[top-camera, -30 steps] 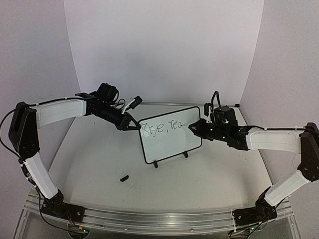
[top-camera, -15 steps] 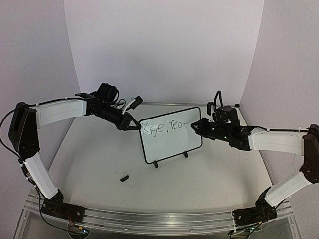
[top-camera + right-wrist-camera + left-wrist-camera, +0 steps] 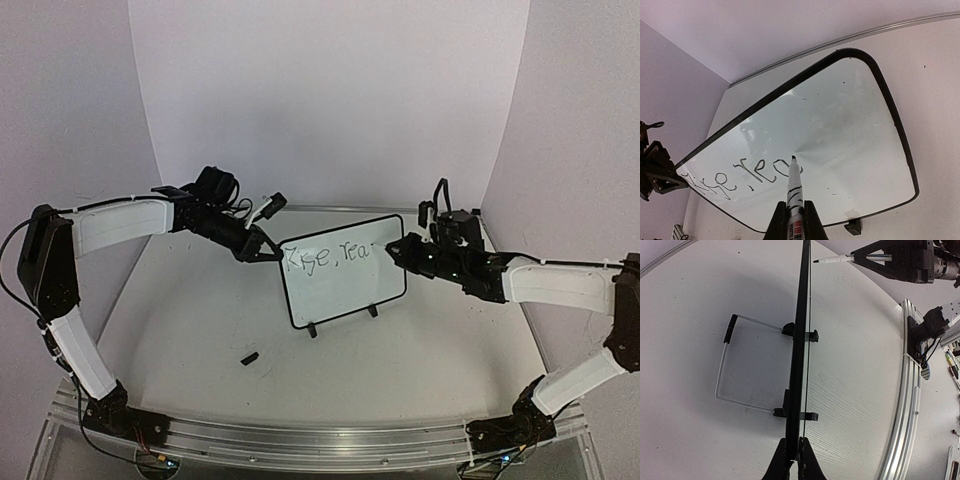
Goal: Write a sentence on the whiteboard
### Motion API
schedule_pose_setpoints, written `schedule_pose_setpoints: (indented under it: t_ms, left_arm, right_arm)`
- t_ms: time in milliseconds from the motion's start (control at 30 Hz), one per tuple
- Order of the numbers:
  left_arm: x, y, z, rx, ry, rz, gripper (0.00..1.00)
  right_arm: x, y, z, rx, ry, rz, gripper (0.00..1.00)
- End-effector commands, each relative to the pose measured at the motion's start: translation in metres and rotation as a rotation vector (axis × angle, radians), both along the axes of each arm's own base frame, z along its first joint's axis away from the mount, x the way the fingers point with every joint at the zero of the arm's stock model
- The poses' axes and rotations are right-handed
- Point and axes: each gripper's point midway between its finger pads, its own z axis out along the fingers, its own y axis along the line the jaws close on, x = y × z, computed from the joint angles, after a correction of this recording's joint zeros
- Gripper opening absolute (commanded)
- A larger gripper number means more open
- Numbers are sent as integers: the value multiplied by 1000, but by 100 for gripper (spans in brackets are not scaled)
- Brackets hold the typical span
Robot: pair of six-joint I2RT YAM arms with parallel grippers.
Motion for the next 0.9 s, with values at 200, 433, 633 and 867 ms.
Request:
schedule_pose_setpoints:
  t_ms: [200, 433, 633, 867]
  left_arm:
    - [-8, 8, -31, 115, 36, -8, 0]
    - [-9, 7, -32, 116, 39, -11, 0]
    - [-8, 7, -33, 116, 41, -11, 0]
    - [-9, 7, -34, 118, 44, -11, 0]
  right_arm:
    - [18, 0, 17, -4, -62, -35, 0]
    - [15, 11, 20, 0, -72, 29, 0]
    - [8, 12, -1, -5, -17, 50, 0]
    - [6, 5, -16, -20, 23, 19, 0]
